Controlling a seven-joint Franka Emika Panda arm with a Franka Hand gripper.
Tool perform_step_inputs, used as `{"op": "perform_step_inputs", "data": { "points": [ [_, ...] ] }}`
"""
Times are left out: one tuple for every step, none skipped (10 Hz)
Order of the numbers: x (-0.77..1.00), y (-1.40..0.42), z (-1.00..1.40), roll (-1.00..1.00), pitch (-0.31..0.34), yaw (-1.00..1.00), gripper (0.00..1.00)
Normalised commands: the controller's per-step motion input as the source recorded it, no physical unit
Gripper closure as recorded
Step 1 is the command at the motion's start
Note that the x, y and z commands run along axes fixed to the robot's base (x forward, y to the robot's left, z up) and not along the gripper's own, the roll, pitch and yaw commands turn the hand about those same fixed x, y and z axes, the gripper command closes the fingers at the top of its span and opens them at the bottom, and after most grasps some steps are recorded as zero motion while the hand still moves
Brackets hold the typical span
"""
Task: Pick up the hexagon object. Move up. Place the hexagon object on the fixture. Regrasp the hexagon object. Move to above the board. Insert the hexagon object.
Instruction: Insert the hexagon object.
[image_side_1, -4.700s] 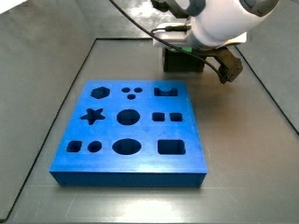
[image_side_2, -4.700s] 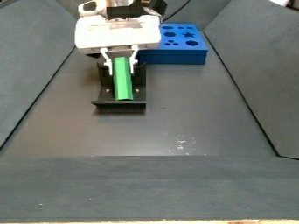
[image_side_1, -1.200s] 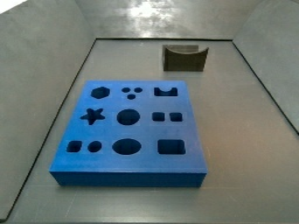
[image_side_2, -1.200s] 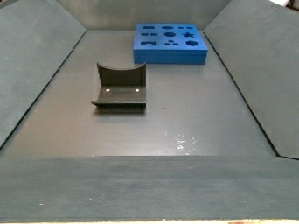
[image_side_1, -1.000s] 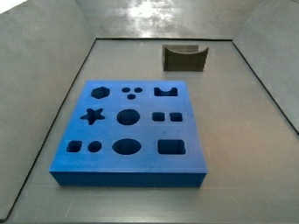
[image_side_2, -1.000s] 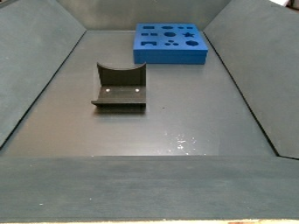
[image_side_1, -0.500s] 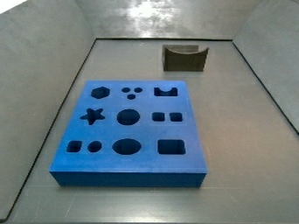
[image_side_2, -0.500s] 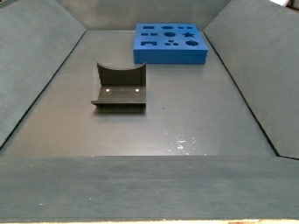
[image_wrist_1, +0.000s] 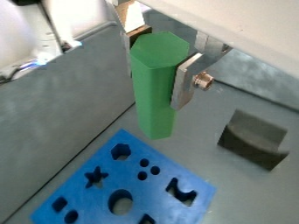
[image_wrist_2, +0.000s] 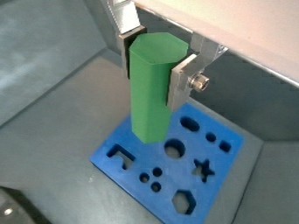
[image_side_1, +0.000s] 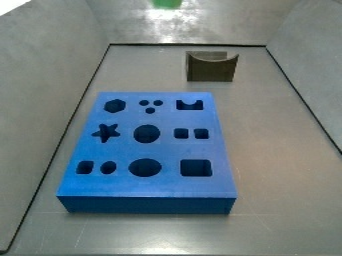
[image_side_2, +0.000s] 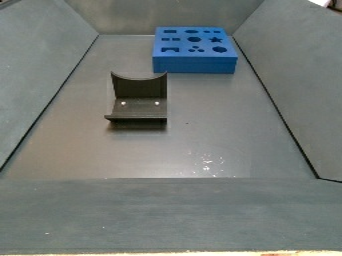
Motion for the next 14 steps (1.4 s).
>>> {"op": "perform_step_inputs", "data": {
  "points": [
    [0.0,0.0,-0.13,0.0,0.0,0.0,1.0],
    [-0.14,-0.11,-0.45,-0.53,-0.357,0.0,1.0],
    [0.0,-0.18,-0.38,-0.64,-0.189,0.27,1.0],
    [-0.04,-0.17,0.0,0.13,0.0,0.11,1.0],
    [-0.55,0.37,-0.46,0.0,-0.157,0.0,1.0],
    [-0.98,0.56,-0.68,-0.01,-0.189,-0.2,1.0],
    [-0.95,0.47,-0.75,-0.02,-0.151,-0.3,1.0],
    [-0.49,0.23,-0.38,-0.11,-0.18,-0.26,1.0],
    [0.0,0.04,0.0,-0.12,-0.014,-0.03,1.0],
    [-0.02,0.0,-0.01,0.0,0.0,0.0,1.0],
    [-0.02,0.0,-0.03,0.0,0.0,0.0,1.0],
    [0.0,0.0,0.0,-0.01,0.0,0.0,1.0],
    [0.0,0.0,0.0,-0.01,0.0,0.0,1.0],
    [0.0,0.0,0.0,-0.01,0.0,0.0,1.0]
  ]
}}
